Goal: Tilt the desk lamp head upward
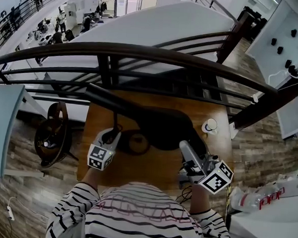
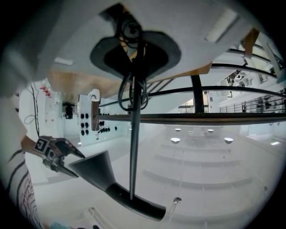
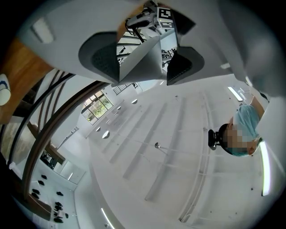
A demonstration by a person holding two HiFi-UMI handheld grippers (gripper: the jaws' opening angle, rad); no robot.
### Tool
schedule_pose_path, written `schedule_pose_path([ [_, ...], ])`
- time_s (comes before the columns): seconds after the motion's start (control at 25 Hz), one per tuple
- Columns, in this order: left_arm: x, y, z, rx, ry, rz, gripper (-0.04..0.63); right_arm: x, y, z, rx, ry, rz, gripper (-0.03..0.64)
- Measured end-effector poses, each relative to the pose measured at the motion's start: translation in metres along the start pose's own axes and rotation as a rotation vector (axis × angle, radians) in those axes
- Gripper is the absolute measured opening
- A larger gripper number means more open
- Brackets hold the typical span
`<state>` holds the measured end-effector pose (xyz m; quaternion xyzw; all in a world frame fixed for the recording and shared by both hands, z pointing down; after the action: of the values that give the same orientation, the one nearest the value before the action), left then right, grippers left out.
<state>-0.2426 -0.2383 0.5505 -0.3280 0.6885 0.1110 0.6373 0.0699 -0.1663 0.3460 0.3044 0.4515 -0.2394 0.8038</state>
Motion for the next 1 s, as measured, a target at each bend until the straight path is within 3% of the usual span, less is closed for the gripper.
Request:
schedule_pose_path([
  [0.48,0.004,-0.014,0.009,0.013,0.011,-0.006,0.064,0.047,-0.008,0.003,0.021,0.104,0.017,0.318],
  [1.0,0.001,-0.008,0.008,0.027,0.013,-0.012,0.061,0.070,-0.020,-0.011,0.060,0.172,0.025,0.318],
])
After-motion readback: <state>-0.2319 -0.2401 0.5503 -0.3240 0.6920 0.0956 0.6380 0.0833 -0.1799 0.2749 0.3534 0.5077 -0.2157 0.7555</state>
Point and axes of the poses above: the fingertips, and each gripper's own axes: y backward along the fingers, z to its right, x out of its top, the point moved 8 cm from there along y, backward along the fingers, and after that the axes turned 10 degrees about y, right-handed, at the moved point
